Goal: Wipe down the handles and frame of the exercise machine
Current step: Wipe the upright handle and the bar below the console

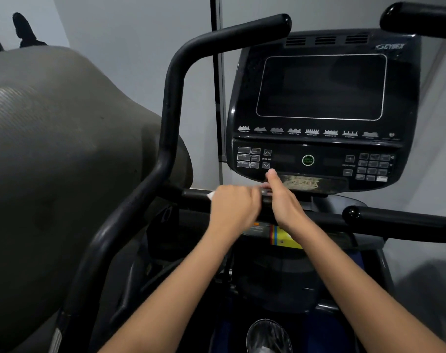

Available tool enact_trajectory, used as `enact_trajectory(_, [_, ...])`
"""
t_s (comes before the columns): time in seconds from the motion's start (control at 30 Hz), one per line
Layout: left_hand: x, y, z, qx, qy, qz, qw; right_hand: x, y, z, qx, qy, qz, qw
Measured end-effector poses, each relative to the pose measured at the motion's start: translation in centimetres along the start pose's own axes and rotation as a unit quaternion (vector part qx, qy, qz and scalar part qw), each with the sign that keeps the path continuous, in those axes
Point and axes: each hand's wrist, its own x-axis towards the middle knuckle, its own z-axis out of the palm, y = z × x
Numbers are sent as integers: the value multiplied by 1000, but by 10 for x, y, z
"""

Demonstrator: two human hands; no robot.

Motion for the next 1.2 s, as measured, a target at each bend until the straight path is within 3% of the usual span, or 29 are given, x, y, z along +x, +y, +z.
enact_trajectory(0.1, [-22,15,7,-157,73,26,985,3,5,1,72,6,10,997])
enact_trajectory(0.2, [-33,-8,11,-136,89,54,985,4,9,-1,66,4,-22,998])
enact_trajectory(0.33, [-10,-25,0,-93,73,-69,991,5,3,-2,39,22,-92,995])
enact_trajectory(0.43, [0,0,-7,-14,20,-32,999,9,9,5,44,50,-128,990])
enact_trajectory(0.6, [-14,26,4,-152,88,5,984,17,17,4,147,8,-90,985])
enact_trajectory(0.7, [-21,-8,4,-102,60,58,991,16,18,2,179,-22,-72,981])
enact_trajectory(0.83, [-1,-26,-13,-45,-41,-87,994,15,12,1,158,-36,-62,985])
enact_trajectory(0.93, [10,-6,-16,-19,-83,-71,994,16,9,0,157,-52,-53,985])
enact_trajectory(1.07, [-8,5,-1,-124,39,1,992,14,6,-8,147,-102,-36,983])
enact_trajectory(1.2, [-10,-7,2,-133,42,-19,990,10,8,-29,53,-101,-70,991])
